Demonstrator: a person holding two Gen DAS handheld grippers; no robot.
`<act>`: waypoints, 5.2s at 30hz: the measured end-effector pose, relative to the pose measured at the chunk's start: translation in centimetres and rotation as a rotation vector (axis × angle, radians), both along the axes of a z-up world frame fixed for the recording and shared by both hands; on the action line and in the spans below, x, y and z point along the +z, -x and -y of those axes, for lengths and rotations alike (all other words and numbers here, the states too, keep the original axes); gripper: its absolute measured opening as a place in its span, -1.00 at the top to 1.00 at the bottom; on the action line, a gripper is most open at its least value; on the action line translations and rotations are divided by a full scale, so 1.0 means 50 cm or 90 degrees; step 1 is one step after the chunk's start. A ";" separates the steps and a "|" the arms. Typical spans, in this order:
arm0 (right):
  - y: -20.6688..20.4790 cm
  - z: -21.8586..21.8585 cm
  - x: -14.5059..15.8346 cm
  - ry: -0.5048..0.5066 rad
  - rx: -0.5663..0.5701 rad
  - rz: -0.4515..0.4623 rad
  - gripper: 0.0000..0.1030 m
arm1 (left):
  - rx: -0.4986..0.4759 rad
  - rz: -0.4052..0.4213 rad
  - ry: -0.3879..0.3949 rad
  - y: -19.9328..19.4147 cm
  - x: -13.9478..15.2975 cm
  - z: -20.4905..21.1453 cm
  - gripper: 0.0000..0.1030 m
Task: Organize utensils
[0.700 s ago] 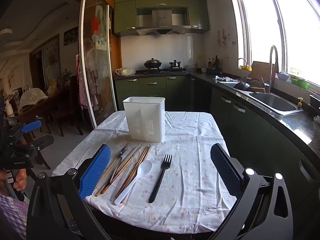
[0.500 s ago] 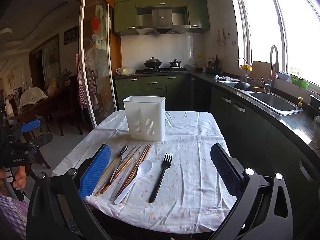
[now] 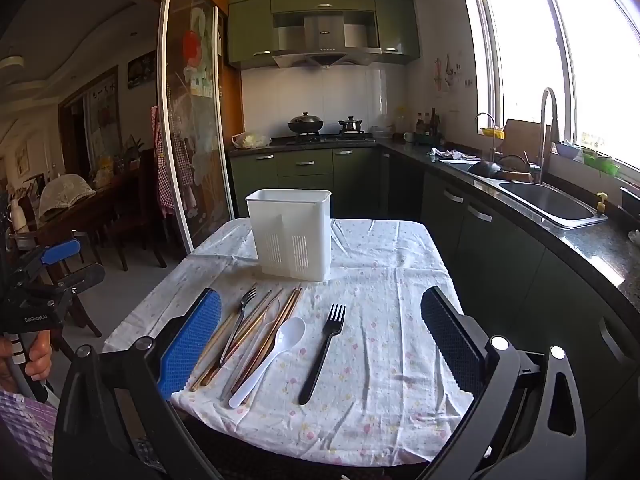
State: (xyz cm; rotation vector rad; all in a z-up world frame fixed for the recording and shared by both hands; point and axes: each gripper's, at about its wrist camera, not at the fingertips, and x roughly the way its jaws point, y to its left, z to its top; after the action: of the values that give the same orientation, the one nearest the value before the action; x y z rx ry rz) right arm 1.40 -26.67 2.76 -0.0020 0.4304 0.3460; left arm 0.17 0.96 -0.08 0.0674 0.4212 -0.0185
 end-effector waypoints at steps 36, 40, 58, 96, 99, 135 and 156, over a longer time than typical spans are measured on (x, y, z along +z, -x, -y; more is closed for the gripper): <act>-0.023 -0.008 -0.026 0.004 -0.003 -0.031 -0.92 | -0.001 -0.022 0.007 -0.020 -0.021 0.010 -0.88; -0.024 -0.009 -0.027 0.004 -0.004 -0.031 -0.92 | 0.000 -0.022 0.008 -0.021 -0.021 0.008 -0.88; -0.027 -0.011 -0.033 0.005 -0.004 -0.033 -0.92 | 0.000 -0.021 0.008 -0.020 -0.021 0.007 -0.88; -0.317 -0.024 -0.139 -0.045 0.065 -0.370 -0.92 | 0.021 -0.480 0.104 -0.428 -0.191 0.012 -0.86; -0.338 -0.027 -0.153 -0.047 0.063 -0.383 -0.91 | 0.035 -0.512 0.121 -0.463 -0.211 0.020 -0.66; -0.461 -0.091 -0.268 0.022 0.101 -0.518 0.25 | 0.057 -0.579 0.115 -0.544 -0.245 0.089 0.92; -0.445 -0.201 -0.332 0.203 0.054 -0.539 0.80 | 0.013 -0.541 0.130 -0.502 -0.188 0.043 0.92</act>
State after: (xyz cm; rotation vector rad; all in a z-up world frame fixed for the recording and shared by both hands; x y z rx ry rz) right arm 23.64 -16.62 -13.85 -0.1912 1.3235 0.3489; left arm 25.28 -1.18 -9.49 -0.1549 1.2662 -0.0716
